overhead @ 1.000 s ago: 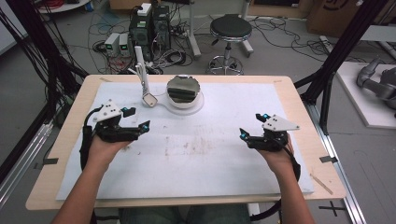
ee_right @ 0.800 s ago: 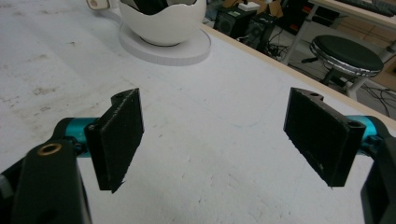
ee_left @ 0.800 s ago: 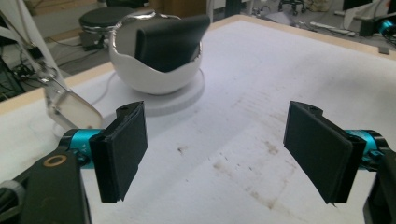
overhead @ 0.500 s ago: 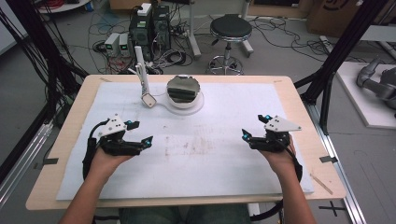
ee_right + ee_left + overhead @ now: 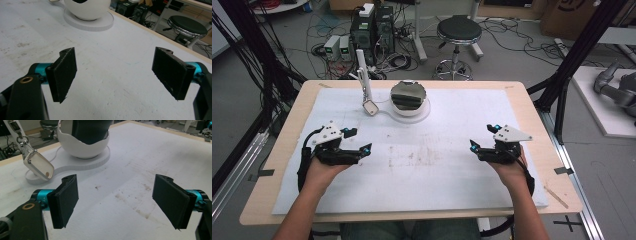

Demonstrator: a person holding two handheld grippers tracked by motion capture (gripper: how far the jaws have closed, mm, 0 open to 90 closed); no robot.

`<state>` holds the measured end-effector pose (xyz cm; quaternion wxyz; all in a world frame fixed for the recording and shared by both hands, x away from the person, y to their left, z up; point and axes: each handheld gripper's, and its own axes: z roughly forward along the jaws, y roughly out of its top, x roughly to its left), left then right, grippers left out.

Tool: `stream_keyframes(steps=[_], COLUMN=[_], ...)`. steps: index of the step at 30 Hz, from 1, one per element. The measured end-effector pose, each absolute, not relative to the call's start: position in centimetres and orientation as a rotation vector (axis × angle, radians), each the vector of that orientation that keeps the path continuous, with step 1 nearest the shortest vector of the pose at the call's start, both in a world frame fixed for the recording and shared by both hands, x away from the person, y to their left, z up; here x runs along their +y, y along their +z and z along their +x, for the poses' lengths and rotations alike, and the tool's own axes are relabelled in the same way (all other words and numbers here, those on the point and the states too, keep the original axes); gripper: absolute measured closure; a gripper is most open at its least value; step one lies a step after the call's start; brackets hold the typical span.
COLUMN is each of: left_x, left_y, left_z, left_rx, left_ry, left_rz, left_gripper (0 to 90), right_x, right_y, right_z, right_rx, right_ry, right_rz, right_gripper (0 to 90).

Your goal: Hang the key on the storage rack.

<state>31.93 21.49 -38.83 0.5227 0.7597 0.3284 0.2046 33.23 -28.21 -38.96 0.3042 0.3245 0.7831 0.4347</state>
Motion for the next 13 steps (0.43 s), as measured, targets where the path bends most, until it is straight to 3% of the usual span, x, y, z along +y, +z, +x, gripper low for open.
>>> stream_keyframes(steps=[13], left_x=[21.85], left_y=[-39.11], left_z=[32.06], left_rx=[0.801], left_ry=[0.483], left_rz=[1.830], left_gripper=[21.0], right_x=[-28.10], right_y=[-39.15], right_z=[33.32], right_rx=[2.079], right_ry=[1.145], right_rz=[0.857], right_gripper=[20.4])
